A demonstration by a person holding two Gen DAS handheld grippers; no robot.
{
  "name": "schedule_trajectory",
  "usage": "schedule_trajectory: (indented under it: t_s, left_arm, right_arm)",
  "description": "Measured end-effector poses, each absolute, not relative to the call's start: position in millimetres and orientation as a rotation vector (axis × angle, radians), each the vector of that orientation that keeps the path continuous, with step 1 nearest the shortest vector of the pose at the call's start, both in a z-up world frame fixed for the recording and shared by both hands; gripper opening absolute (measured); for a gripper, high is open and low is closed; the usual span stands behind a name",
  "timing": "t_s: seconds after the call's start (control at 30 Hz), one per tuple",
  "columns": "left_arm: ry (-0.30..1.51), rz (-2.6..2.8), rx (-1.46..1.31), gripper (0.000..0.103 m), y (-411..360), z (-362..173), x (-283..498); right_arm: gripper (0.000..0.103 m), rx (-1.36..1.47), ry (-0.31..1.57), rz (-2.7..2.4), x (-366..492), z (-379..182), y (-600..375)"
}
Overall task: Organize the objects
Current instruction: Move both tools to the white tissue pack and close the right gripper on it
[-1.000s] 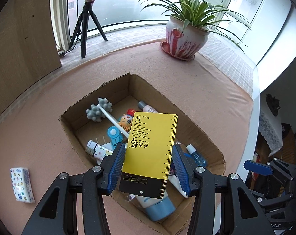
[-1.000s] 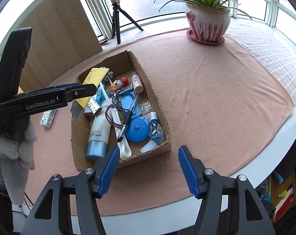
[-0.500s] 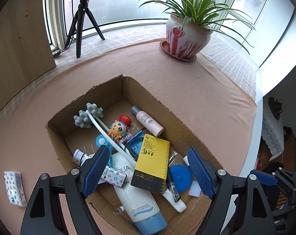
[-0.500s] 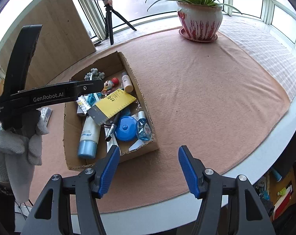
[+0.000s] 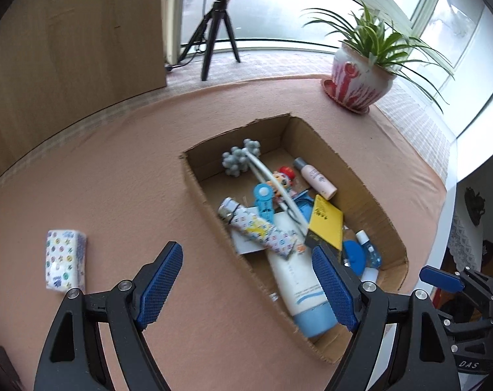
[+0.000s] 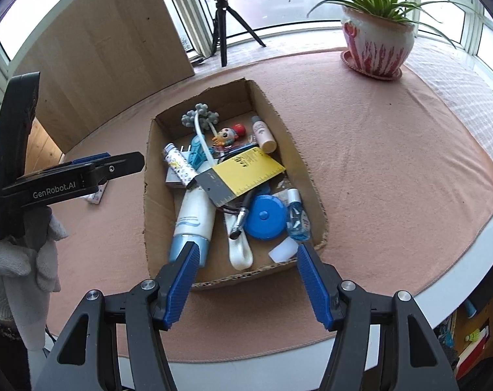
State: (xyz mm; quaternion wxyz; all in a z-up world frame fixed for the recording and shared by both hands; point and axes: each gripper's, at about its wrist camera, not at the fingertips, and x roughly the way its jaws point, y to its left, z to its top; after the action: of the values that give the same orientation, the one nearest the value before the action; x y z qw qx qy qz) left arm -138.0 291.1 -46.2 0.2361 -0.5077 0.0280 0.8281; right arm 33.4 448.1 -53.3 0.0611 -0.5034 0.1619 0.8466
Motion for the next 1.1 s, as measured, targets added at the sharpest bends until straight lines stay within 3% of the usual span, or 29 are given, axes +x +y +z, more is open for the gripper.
schedule_trajectory:
  t_s: [0.43, 0.6, 0.9, 1.1]
  left_arm:
    - [-0.149, 2.449, -1.518, 0.084, 135.0, -62.6, -144.3]
    - [-0.273, 2.473, -1.565, 0.084, 90.1, -76.3, -171.6]
    - [-0.302, 2.392, -1.612, 0.083, 76.3, -114.3, -207.8]
    - [-0.306, 2.337, -1.609, 0.067, 77.0, -125.5, -210.2]
  right_arm:
    - [0.059, -1.606, 0.408, 2.724, -18.9, -45.6, 365.3]
    - [0.062, -1.643, 0.556, 2.777, -53.4, -51.0, 343.4]
    - [0.062, -1.805, 0.904, 2.681, -133.9, -88.1, 328.3]
    - [0.062, -1.851, 1.002, 2.63, -171.4, -103.6, 315.5]
